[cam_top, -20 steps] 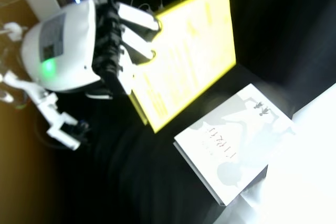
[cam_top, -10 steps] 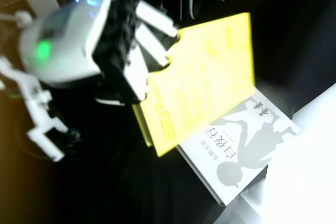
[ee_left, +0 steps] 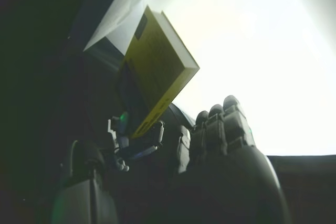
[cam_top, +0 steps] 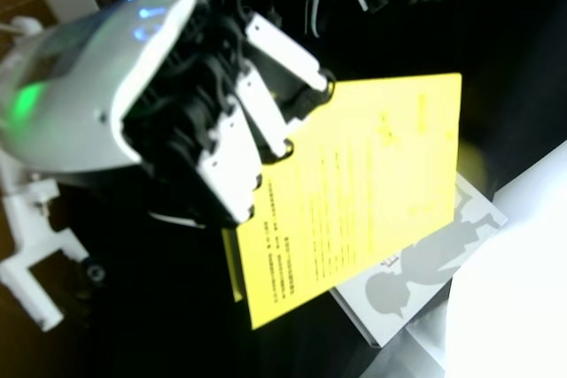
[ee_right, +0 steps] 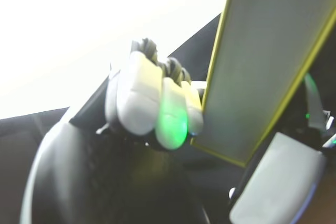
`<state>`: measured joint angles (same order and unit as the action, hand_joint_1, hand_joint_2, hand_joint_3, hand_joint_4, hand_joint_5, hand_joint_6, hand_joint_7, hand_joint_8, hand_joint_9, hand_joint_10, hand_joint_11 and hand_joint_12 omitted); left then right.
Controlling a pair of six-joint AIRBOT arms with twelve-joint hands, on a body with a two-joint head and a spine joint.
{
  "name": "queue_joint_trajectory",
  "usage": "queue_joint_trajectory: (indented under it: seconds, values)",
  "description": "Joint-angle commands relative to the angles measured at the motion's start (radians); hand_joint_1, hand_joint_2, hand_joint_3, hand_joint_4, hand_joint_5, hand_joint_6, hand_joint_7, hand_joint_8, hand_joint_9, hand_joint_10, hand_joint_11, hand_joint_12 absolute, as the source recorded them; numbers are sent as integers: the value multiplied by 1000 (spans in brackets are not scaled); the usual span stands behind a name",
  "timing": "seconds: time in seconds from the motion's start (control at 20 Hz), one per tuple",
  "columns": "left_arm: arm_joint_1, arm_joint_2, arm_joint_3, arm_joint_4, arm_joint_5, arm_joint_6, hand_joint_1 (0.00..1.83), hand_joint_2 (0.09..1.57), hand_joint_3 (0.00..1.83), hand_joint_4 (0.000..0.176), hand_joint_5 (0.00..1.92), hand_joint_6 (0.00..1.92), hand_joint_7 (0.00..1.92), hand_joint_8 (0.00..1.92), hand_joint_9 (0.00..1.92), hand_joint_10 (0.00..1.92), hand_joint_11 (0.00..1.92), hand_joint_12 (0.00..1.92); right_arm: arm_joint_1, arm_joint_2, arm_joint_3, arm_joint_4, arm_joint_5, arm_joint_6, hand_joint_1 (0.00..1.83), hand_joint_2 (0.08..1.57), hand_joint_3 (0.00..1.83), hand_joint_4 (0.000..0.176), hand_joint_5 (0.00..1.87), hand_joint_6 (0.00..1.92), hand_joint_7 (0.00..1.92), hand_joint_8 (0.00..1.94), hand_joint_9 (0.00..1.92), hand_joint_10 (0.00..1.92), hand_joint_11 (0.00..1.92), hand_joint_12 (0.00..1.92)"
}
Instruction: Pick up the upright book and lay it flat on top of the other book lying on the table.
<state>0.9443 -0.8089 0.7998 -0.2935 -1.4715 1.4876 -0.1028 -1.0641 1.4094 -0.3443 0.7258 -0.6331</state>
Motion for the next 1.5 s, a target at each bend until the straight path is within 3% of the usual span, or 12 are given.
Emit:
queue_joint_trajectory:
  seconds: [0.0,0.1,0.2,0.35,0.55,0.6,0.9,1.0,1.15,1.35,1.4,1.45]
  values:
    - [-13,-4,5,28,-118,-8,459,1048,13,130,0,0,0,0,0,0,0,0,21,7,6,39,102,-2,1650,690,920,176,1405,1921,1608,1941,1741,1921,1700,1921]
    - [-19,-5,6,37,-119,-10,468,1062,17,135,0,0,0,0,0,0,0,0,23,5,11,38,100,-2,1654,638,901,176,1440,1921,1638,1941,1748,1921,1748,1921]
    - [-19,-5,7,38,-125,-15,444,1065,10,91,0,0,0,0,0,0,0,0,23,5,20,38,89,-2,1564,614,1027,176,1430,1921,1632,1941,1746,1921,1736,1921]
    - [-19,-5,8,38,-131,-22,458,1051,2,124,0,0,0,0,0,0,0,0,23,-3,30,33,75,-2,1514,666,1007,176,1438,1921,1639,1941,1746,1921,1781,1921]
    - [-20,-5,9,42,-136,-26,501,1050,2,135,0,0,0,0,0,0,0,0,23,-7,37,33,69,-2,1594,657,985,176,1406,1921,1564,1941,1636,1921,1661,1921]
    - [-20,-6,9,43,-137,-26,500,1060,6,105,0,0,0,0,0,0,0,0,23,-10,41,33,66,-2,1589,645,975,176,1391,1921,1537,1941,1612,1921,1638,1921]
    - [-25,-11,11,48,-150,-33,498,1081,11,130,0,0,0,0,0,0,0,0,23,-49,75,34,39,-1,1576,702,914,176,1362,1921,1499,1941,1607,1921,1612,1921]
    - [-26,-15,18,52,-150,-55,495,1096,14,112,0,0,0,0,0,0,0,0,23,-68,90,34,28,-1,1586,731,919,176,1382,1921,1503,1941,1605,1921,1599,1921]
    - [-27,-15,18,56,-152,-59,499,1110,15,125,0,0,0,0,0,0,0,0,22,-93,119,24,-32,-1,1529,819,854,176,1383,1921,1490,1941,1623,1921,1606,1921]
    - [-26,-15,16,55,-157,-59,483,1132,17,108,0,0,0,0,0,0,0,0,-30,-126,149,5,-99,7,1511,810,833,176,1364,1921,1509,1941,1631,1921,1642,1921]
    - [-26,-14,16,53,-157,-59,465,1134,15,134,0,0,0,0,0,0,0,0,-40,-133,155,-1,-111,7,1526,780,881,176,1364,1921,1514,1941,1630,1921,1637,1921]
    - [-26,-14,16,52,-157,-59,459,1133,13,130,0,0,0,0,0,0,0,0,-52,-137,157,-6,-119,8,1531,772,897,176,1346,1921,1514,1941,1623,1921,1626,1921]
